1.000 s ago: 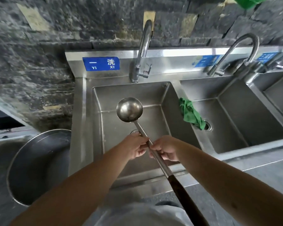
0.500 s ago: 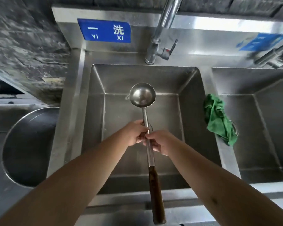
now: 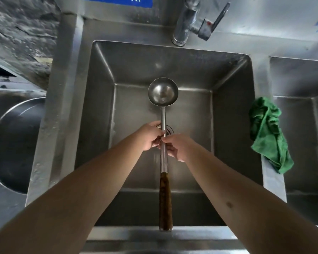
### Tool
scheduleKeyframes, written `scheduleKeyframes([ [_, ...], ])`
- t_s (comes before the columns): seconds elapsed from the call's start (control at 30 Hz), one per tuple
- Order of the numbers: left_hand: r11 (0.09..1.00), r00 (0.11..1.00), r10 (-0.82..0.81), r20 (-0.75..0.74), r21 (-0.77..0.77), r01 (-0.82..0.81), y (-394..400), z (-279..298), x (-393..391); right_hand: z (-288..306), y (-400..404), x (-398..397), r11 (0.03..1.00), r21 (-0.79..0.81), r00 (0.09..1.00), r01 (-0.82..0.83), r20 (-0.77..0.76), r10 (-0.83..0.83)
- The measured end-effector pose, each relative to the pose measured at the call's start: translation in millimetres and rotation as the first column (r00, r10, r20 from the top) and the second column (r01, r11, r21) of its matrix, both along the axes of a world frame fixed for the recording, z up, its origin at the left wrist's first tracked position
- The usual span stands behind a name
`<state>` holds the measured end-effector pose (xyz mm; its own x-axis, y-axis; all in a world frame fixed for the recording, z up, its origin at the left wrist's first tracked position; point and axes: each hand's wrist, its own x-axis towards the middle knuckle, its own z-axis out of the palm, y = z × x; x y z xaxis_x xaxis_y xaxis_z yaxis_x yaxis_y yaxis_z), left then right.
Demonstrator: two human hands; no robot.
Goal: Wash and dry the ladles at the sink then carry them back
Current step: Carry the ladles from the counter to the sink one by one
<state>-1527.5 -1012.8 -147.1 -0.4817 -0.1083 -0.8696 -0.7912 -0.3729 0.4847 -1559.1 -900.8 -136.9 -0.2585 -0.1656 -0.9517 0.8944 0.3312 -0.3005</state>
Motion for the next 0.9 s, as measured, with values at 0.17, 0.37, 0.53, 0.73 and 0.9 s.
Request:
scheduleKeyframes([
  [0.17,0.999,0.999,-0.014,0.03,-0.029,0.015,-0.5,-9.1,-3.1,-16.3,-1.5,-6.3,1.0,0.026,1.0,-0.018,0.019,0.017],
  [0.37,0.997,0.998,-0.017,0.06,-0.076,0.022,-2.1,-22.7,-7.1,-32.4,-6.2,-11.8,0.998,0.044,0.999,-0.035,-0.006,0.035],
  [0.53,0.985,0.995,-0.097,0.028,-0.141,0.1,-0.9,-30.3,-4.9,-49.9,-6.2,-9.4,0.993,0.095,0.996,-0.073,-0.053,0.078],
  [0.73,0.966,0.988,-0.157,0.016,-0.205,0.157,3.2,-23.6,-2.0,-40.7,-3.1,-8.7,0.968,0.109,0.964,-0.225,-0.121,0.238],
  [0.9,0.932,0.972,-0.237,0.012,-0.278,0.231,3.4,2.1,5.6,-8.7,6.0,-11.9,0.88,0.175,0.816,-0.442,-0.328,0.475],
])
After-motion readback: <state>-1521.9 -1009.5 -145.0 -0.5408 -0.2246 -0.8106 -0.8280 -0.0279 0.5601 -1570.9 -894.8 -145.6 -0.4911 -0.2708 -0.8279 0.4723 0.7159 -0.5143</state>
